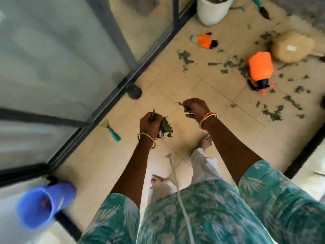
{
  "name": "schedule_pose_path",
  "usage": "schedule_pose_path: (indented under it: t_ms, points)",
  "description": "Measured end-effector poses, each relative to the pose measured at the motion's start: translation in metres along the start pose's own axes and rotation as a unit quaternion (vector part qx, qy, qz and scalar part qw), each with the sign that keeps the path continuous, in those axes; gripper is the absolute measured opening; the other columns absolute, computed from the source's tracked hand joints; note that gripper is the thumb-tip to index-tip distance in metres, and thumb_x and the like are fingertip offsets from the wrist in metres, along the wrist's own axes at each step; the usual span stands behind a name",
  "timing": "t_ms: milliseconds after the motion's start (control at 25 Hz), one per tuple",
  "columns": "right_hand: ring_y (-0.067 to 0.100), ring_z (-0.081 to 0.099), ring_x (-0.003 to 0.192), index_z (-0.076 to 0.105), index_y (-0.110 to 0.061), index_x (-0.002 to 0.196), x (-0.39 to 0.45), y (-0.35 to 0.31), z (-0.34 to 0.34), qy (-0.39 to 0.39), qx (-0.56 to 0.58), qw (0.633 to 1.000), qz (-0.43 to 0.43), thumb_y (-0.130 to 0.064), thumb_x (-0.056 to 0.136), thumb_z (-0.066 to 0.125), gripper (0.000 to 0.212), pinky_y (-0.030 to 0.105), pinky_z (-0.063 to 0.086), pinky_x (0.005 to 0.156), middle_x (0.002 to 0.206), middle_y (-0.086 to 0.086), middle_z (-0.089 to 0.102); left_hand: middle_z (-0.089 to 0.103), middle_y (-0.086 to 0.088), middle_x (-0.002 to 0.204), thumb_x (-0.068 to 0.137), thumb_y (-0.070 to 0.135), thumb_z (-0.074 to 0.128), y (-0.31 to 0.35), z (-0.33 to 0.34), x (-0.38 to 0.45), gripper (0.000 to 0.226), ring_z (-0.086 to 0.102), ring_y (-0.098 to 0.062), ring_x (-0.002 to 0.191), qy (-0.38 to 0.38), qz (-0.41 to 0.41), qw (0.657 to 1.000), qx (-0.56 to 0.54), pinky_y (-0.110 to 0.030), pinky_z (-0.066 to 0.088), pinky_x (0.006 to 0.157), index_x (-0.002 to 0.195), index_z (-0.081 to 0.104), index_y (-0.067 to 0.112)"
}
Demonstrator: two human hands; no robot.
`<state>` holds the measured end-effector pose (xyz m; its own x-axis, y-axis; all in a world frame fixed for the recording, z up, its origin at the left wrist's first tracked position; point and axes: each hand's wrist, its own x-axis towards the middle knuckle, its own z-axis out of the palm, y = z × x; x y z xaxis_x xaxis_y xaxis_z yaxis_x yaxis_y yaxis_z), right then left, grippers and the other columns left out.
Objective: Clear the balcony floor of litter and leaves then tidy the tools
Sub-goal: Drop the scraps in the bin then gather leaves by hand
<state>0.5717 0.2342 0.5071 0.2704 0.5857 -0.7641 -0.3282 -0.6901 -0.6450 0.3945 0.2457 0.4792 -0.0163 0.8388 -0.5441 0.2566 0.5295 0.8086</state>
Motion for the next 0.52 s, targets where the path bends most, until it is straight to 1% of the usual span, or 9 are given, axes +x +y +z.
schedule_pose_path:
  t_ms: [40,120,200,240,280,320,400,440,520]
  points:
    - [0.014,0.051,0.061,0.054,-0.013,0.069,-0.015,0.01,0.029,-0.024,-0.003,1.0,0.009,-0.006,0.088,0.054,0.02,0.025,0.044,0.059,0.067,0.004,0.051,0.057,0.005,0.054,0.085,-0.005,0.061,-0.011,-0.029,-0.011,0.03,0.051,-0.017,0.06,0.025,-0.014,0.999,-0.02,-0.029,0.048,0.068,0.062,0.056,0.014]
    - [0.014,0.053,0.063,0.055,-0.012,0.071,-0.049,0.038,0.089,-0.082,-0.021,0.996,0.018,0.0,0.088,0.052,0.022,0.025,0.046,0.06,0.069,0.006,0.054,0.057,0.007,0.05,0.083,-0.004,0.062,-0.033,-0.093,-0.034,0.029,0.051,-0.02,0.062,0.083,-0.049,0.993,-0.069,-0.033,0.047,0.072,0.061,0.056,0.015]
    - [0.015,0.054,0.062,0.056,-0.011,0.072,-0.081,0.066,0.143,-0.132,-0.064,0.989,0.02,0.007,0.088,0.051,0.024,0.022,0.049,0.056,0.07,0.008,0.056,0.058,0.0,0.056,0.082,-0.001,0.064,-0.057,-0.152,-0.056,0.025,0.052,-0.023,0.064,0.142,-0.079,0.98,-0.116,-0.038,0.049,0.074,0.062,0.058,0.014]
    - [0.015,0.055,0.062,0.057,-0.01,0.073,-0.095,0.079,0.17,-0.15,-0.084,0.985,0.022,0.008,0.088,0.051,0.024,0.021,0.05,0.054,0.07,0.009,0.056,0.058,-0.005,0.061,0.082,0.002,0.064,-0.067,-0.181,-0.068,0.022,0.054,-0.024,0.065,0.168,-0.09,0.972,-0.136,-0.038,0.051,0.072,0.064,0.06,0.013]
    - [0.014,0.054,0.06,0.057,-0.009,0.073,-0.108,0.09,0.195,-0.165,-0.1,0.981,0.025,0.009,0.087,0.052,0.024,0.02,0.05,0.052,0.07,0.01,0.056,0.059,-0.007,0.064,0.083,0.004,0.065,-0.076,-0.206,-0.08,0.017,0.055,-0.025,0.065,0.189,-0.1,0.965,-0.151,-0.037,0.052,0.067,0.068,0.061,0.012]
    - [0.014,0.054,0.058,0.057,-0.009,0.073,-0.12,0.103,0.224,-0.182,-0.117,0.976,0.028,0.01,0.087,0.051,0.024,0.019,0.05,0.05,0.069,0.011,0.056,0.059,-0.008,0.065,0.083,0.007,0.065,-0.086,-0.235,-0.091,0.013,0.056,-0.025,0.062,0.213,-0.11,0.956,-0.168,-0.033,0.053,0.059,0.072,0.062,0.012]
    - [0.012,0.052,0.053,0.057,-0.007,0.073,-0.138,0.124,0.273,-0.207,-0.144,0.967,0.041,0.013,0.087,0.05,0.026,0.017,0.049,0.047,0.068,0.012,0.054,0.06,-0.007,0.069,0.085,0.011,0.066,-0.104,-0.281,-0.105,0.007,0.057,-0.023,0.059,0.249,-0.131,0.939,-0.197,-0.025,0.05,0.044,0.079,0.062,0.012]
    - [0.012,0.051,0.052,0.058,-0.007,0.073,-0.145,0.134,0.297,-0.224,-0.158,0.961,0.046,0.014,0.087,0.049,0.026,0.017,0.048,0.046,0.068,0.013,0.054,0.061,-0.007,0.071,0.085,0.013,0.067,-0.113,-0.304,-0.11,0.005,0.058,-0.023,0.061,0.272,-0.138,0.928,-0.214,-0.024,0.05,0.043,0.082,0.063,0.011]
    - [0.011,0.051,0.05,0.059,-0.006,0.075,-0.156,0.154,0.346,-0.252,-0.194,0.947,0.047,0.014,0.087,0.049,0.025,0.017,0.048,0.046,0.07,0.012,0.055,0.063,-0.008,0.074,0.084,0.015,0.068,-0.136,-0.347,-0.113,0.006,0.06,-0.024,0.065,0.323,-0.15,0.902,-0.245,-0.025,0.051,0.044,0.085,0.065,0.01]
